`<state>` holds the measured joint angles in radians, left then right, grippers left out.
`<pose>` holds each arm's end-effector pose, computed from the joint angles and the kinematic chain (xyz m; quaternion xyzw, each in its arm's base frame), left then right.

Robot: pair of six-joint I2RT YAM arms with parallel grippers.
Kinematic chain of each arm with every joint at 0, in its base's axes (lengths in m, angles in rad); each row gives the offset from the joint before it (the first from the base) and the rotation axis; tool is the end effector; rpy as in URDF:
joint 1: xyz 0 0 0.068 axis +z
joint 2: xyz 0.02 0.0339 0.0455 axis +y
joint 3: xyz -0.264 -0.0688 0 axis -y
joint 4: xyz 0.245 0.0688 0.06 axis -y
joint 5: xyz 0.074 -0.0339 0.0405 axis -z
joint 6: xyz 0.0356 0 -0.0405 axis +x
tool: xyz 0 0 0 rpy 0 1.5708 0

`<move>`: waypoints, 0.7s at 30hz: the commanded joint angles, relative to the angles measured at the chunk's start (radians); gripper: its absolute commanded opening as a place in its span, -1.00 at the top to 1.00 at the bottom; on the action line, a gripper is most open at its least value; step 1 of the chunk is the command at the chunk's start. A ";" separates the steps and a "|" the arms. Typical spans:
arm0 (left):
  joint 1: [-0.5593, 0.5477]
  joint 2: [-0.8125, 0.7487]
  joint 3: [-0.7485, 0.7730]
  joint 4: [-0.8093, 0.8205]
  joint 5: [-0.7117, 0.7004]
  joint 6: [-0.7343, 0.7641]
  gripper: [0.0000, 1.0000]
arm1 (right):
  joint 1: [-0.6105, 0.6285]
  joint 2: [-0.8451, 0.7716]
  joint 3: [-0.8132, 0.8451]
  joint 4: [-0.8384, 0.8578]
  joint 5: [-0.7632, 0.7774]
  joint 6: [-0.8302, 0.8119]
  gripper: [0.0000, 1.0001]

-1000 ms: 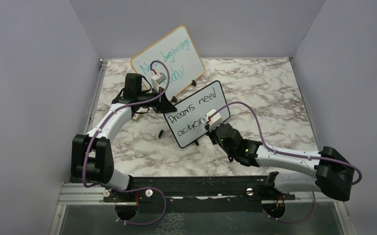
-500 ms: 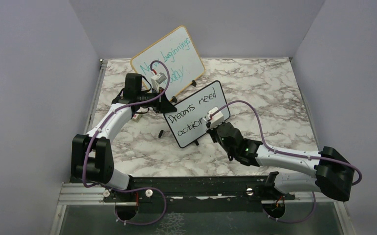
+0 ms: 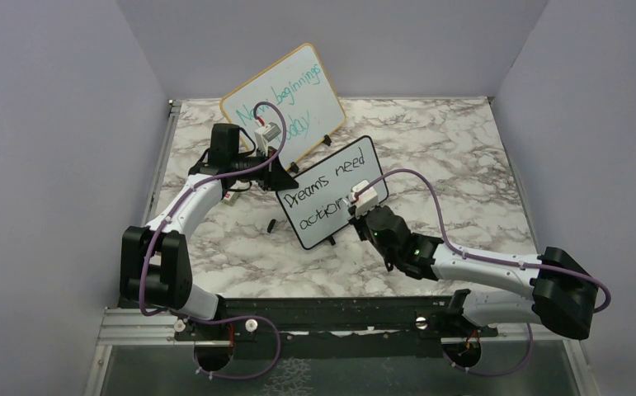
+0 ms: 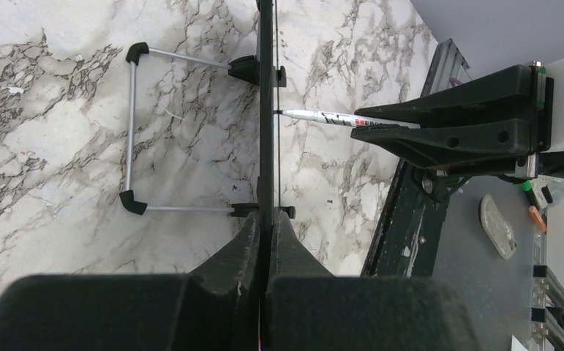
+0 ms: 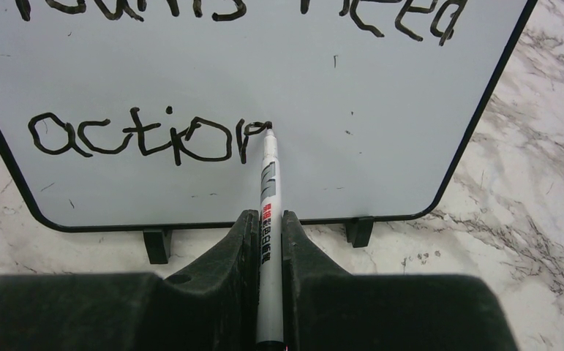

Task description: Write a sentence on the whiteboard

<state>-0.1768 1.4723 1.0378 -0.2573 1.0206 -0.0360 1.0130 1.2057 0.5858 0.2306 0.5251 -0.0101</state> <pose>0.3026 -0.0849 0.2684 0.2629 0.7731 -0.4789 0.3222 0.1512 0.2086 0.2268 -0.2666 0.7702 0.0695 0.5753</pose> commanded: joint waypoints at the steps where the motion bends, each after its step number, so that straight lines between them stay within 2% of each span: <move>1: -0.004 0.026 0.001 -0.054 -0.007 0.028 1.00 | -0.004 -0.011 -0.009 -0.051 -0.026 0.045 0.99; 21: -0.004 0.022 0.001 -0.059 -0.011 0.031 1.00 | -0.004 -0.015 -0.029 -0.091 -0.021 0.073 1.00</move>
<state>-0.1768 1.4723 1.0378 -0.2569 1.0206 -0.0357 1.0130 1.1992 0.5755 0.1749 0.5175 0.0456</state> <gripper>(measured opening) 0.023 0.167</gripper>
